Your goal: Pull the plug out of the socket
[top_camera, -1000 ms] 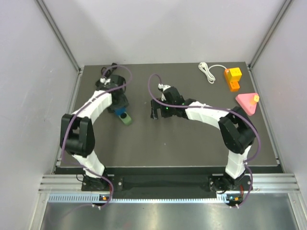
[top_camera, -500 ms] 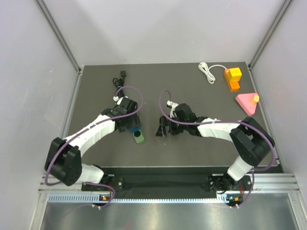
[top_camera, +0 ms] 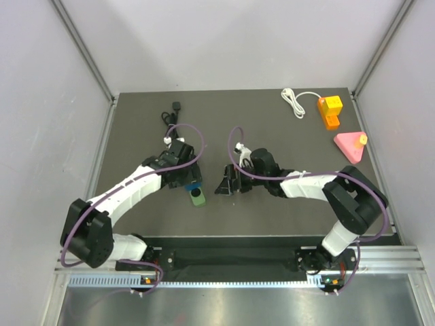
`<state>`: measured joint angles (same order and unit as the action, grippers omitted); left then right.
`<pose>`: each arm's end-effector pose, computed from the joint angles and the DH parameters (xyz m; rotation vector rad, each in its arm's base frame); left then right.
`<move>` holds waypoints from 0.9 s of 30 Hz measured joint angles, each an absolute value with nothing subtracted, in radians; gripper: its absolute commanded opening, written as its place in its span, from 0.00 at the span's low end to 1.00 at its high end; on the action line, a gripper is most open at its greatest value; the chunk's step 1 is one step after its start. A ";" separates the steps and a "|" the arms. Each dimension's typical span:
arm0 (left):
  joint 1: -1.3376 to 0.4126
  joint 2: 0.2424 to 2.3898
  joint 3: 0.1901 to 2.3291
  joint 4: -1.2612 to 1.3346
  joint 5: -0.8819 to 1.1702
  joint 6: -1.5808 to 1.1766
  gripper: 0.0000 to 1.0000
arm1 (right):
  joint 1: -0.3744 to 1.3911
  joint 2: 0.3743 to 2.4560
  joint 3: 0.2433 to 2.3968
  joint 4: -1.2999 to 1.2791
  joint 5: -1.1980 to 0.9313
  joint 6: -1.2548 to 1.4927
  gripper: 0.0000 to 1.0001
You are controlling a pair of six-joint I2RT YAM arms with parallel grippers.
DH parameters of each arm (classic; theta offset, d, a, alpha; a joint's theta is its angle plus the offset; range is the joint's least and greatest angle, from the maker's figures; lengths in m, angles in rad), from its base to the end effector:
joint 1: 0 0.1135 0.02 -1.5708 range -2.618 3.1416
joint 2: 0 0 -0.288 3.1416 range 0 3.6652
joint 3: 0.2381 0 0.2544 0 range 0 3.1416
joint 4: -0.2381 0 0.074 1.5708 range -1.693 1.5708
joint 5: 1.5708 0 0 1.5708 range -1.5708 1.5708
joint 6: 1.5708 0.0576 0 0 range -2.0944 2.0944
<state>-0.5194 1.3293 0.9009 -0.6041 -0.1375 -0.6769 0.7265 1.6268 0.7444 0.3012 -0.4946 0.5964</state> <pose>0.2367 -0.1262 0.2325 -0.2547 2.5977 -0.2569 0.2388 0.2488 0.1798 -0.4715 2.3206 1.2451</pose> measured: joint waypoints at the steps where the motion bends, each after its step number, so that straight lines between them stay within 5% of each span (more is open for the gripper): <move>1: -0.520 1.332 0.901 -0.594 -0.130 -0.673 0.76 | 0.727 1.633 0.744 0.313 -0.502 0.602 0.98; 12: -0.523 1.395 0.904 -0.549 -0.097 -0.637 0.74 | 0.738 1.710 0.747 0.372 -0.566 0.659 0.96; 13: -0.523 1.406 0.910 -0.551 -0.098 -0.635 0.66 | 0.740 1.715 0.748 0.381 -0.571 0.663 0.96; 18: -0.523 1.412 0.927 -0.576 -0.106 -0.636 0.00 | 0.759 1.751 0.756 0.422 -0.586 0.686 0.93; 27: -0.521 1.391 0.917 -0.579 -0.094 -0.633 0.00 | 0.775 1.856 0.809 0.501 -0.617 0.745 0.80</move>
<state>-0.5213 1.3907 0.9169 -0.5785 -0.0940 -0.6327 0.7750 1.8561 0.8093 0.5007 -0.6170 0.7452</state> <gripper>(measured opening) 0.689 0.837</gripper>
